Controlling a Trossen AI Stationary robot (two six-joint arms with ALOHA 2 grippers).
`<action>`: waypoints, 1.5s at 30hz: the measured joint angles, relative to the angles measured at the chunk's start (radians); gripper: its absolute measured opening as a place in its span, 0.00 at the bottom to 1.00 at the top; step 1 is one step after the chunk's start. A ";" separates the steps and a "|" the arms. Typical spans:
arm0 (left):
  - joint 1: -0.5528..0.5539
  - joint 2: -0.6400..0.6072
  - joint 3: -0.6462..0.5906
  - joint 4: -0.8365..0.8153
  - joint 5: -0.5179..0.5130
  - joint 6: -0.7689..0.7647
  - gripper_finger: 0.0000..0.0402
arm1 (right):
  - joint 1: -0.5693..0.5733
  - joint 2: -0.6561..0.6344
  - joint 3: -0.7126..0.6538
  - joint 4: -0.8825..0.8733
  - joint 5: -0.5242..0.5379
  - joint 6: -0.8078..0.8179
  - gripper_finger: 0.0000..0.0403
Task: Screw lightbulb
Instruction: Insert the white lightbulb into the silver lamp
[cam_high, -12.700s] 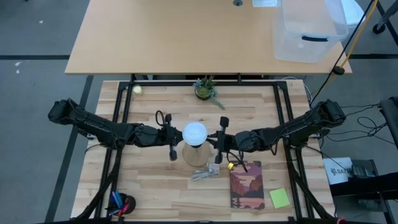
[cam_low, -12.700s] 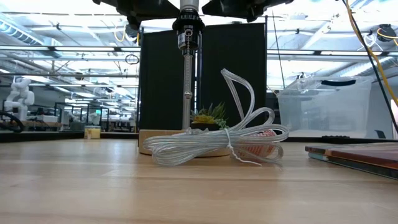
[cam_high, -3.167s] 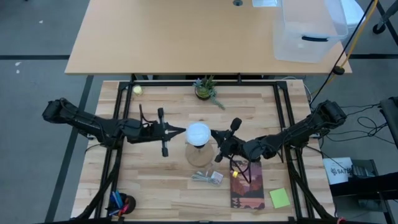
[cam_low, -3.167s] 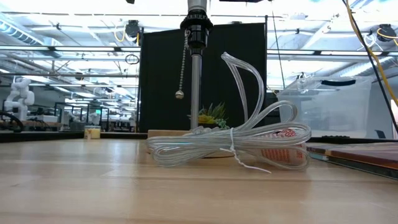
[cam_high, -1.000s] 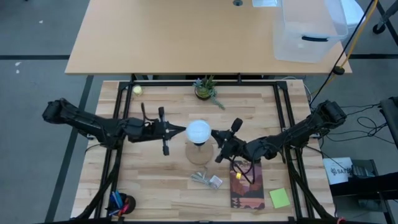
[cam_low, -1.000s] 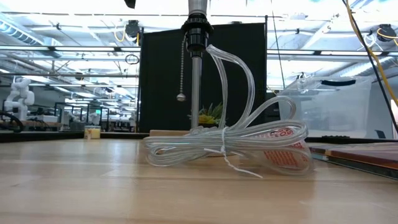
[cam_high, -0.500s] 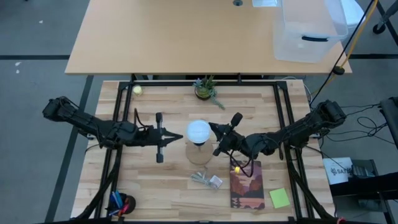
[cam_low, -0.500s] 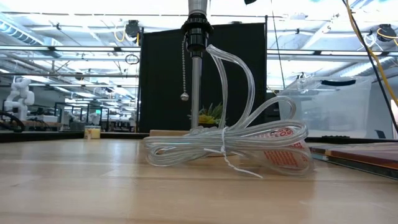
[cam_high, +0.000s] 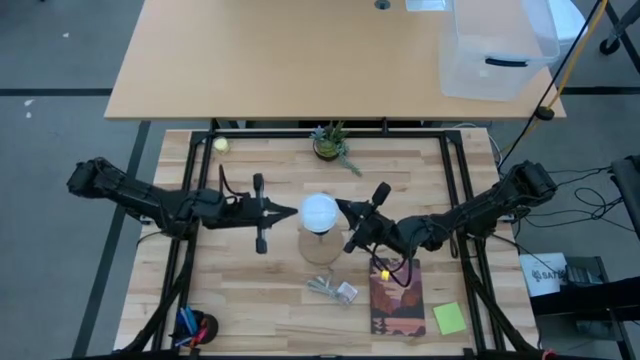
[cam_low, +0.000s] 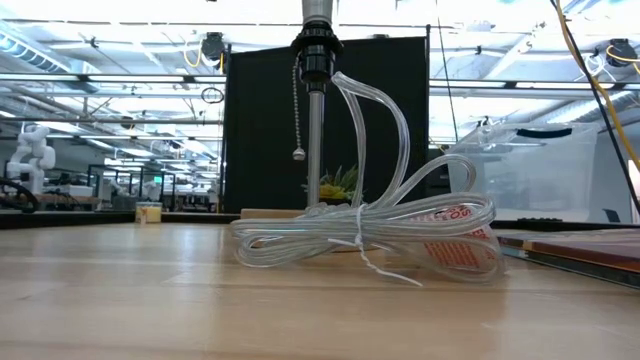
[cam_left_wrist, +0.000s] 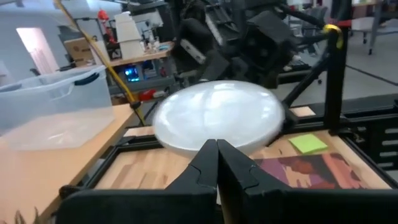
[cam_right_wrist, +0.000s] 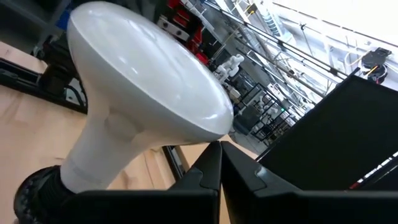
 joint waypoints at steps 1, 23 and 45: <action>0.006 0.001 0.000 0.000 0.000 -0.001 0.00 | 0.002 0.000 0.000 0.000 0.002 0.000 0.00; 0.131 0.011 0.000 -0.007 0.015 -0.096 0.00 | 0.075 0.000 0.000 -0.022 0.004 0.002 0.00; -0.069 -0.003 0.000 0.002 0.082 0.073 0.00 | 0.009 0.000 0.000 -0.014 0.066 0.025 0.00</action>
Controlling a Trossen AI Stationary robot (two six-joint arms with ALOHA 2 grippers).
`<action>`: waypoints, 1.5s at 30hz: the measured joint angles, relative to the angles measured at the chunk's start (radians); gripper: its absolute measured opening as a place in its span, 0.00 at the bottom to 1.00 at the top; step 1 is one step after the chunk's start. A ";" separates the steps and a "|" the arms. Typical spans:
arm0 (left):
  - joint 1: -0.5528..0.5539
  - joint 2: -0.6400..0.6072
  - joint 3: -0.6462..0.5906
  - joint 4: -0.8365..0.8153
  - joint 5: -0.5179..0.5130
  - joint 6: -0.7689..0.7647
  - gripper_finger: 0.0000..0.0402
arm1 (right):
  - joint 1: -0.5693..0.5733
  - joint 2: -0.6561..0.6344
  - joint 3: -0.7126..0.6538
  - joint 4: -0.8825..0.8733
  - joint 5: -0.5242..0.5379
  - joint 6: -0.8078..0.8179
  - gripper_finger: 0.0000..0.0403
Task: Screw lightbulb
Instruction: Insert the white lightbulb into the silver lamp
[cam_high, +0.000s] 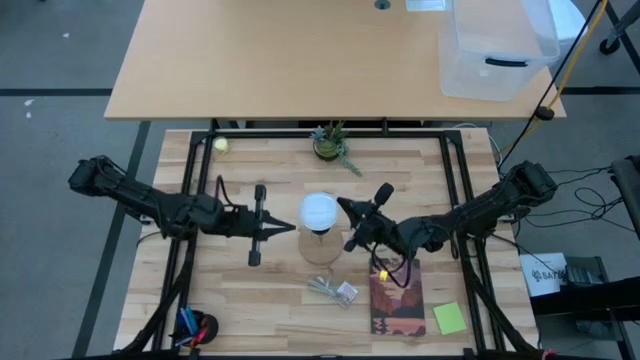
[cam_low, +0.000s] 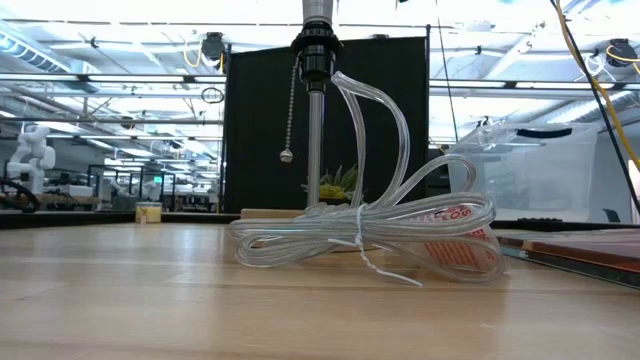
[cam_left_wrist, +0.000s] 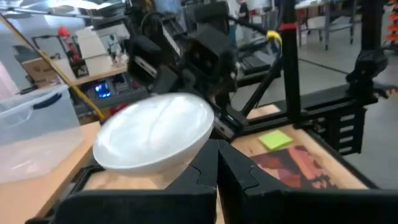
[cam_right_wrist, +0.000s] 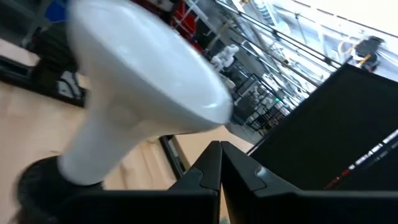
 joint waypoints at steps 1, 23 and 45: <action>0.000 0.006 0.000 0.009 0.000 -0.002 0.00 | -0.006 0.000 0.000 0.008 -0.004 -0.001 0.00; 0.085 0.057 0.000 0.050 0.001 -0.044 0.00 | 0.002 -0.002 0.000 0.063 -0.039 -0.102 0.00; 0.197 0.061 0.000 -0.002 -0.061 -0.076 0.00 | 0.106 0.005 -0.001 0.021 -0.035 -0.103 0.00</action>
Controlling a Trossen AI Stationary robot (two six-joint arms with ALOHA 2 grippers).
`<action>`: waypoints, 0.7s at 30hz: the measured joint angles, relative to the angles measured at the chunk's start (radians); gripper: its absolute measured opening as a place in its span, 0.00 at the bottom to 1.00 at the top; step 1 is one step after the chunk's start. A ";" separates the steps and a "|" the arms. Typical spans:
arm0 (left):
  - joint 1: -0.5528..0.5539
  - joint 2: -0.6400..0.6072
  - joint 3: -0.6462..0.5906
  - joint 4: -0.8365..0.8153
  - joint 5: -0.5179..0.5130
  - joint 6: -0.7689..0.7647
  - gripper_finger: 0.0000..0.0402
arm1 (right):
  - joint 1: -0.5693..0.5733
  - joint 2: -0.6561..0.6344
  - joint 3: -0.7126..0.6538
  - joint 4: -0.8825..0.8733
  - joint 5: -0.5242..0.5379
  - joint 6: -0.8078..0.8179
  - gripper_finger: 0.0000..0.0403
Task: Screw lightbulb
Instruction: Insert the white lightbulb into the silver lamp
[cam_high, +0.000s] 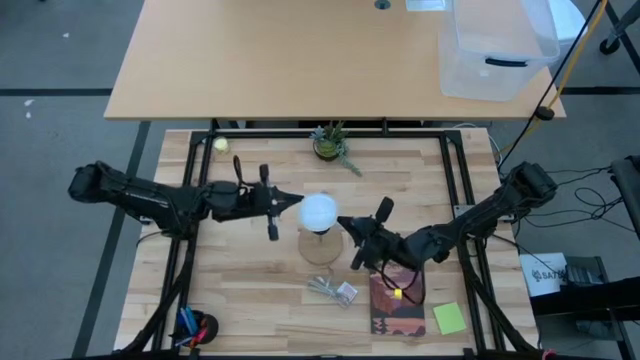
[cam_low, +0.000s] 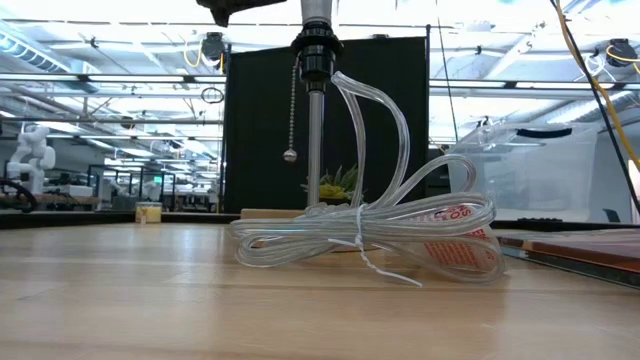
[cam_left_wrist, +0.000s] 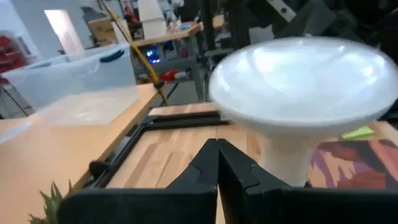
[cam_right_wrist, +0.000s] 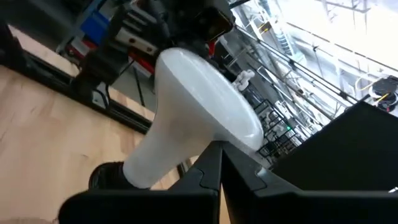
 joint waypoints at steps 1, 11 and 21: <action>0.011 -0.002 0.000 0.000 0.000 -0.004 0.00 | 0.003 -0.002 0.000 0.000 -0.006 0.002 0.00; 0.007 -0.041 0.000 -0.007 0.004 0.008 0.00 | -0.003 -0.003 0.001 -0.132 -0.004 0.120 0.00; -0.116 -0.098 0.000 -0.016 0.054 0.068 0.00 | -0.093 -0.004 0.001 -0.126 0.008 0.143 0.00</action>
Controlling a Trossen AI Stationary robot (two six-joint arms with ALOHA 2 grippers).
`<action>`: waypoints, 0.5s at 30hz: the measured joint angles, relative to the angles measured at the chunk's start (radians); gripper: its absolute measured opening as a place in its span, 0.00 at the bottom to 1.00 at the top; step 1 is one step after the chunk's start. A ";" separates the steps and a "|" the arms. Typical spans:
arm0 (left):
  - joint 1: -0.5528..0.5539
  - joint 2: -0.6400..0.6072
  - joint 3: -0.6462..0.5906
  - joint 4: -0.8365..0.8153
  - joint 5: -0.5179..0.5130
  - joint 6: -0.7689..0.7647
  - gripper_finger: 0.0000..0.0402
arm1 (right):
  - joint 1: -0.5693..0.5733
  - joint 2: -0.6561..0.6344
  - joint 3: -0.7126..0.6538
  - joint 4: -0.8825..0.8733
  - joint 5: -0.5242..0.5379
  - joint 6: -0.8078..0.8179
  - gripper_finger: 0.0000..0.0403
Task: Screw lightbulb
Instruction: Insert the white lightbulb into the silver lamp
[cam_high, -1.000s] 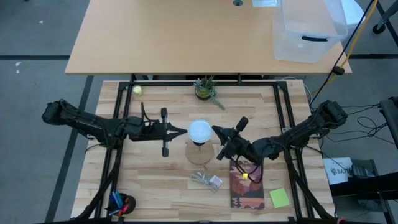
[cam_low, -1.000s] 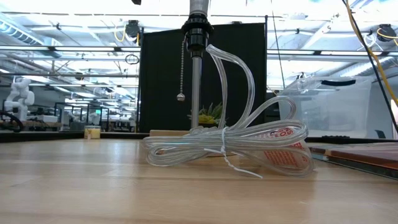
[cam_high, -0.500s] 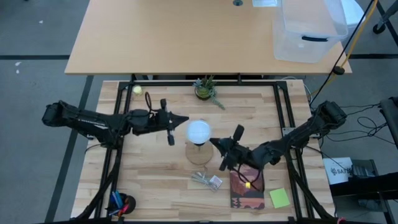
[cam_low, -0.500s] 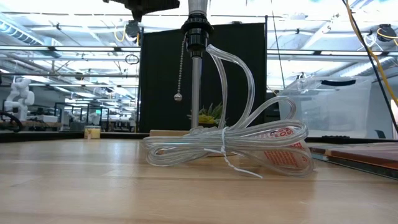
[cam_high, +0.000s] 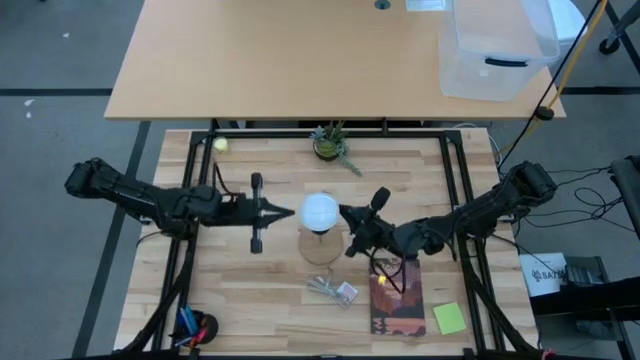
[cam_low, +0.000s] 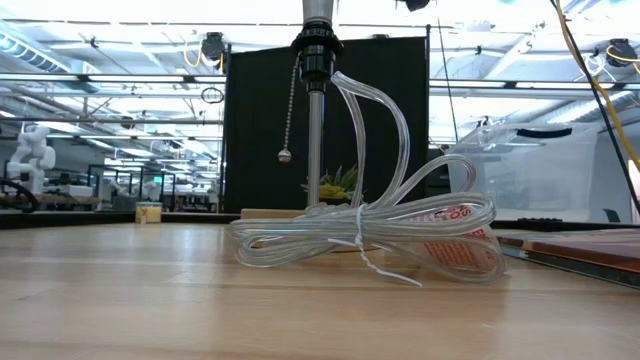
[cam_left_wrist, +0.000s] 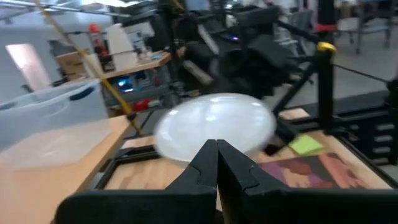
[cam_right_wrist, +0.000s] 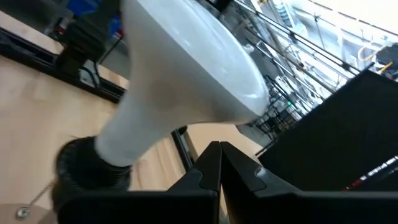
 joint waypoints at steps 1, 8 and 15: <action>-0.010 0.003 0.000 -0.001 0.000 0.005 0.00 | -0.010 0.000 0.000 0.004 -0.002 0.000 0.00; -0.028 0.043 0.000 0.017 0.003 -0.005 0.00 | -0.060 0.000 0.000 0.047 -0.011 -0.009 0.00; -0.024 0.088 0.000 0.040 0.003 -0.018 0.00 | -0.070 -0.001 0.000 0.077 -0.085 -0.036 0.00</action>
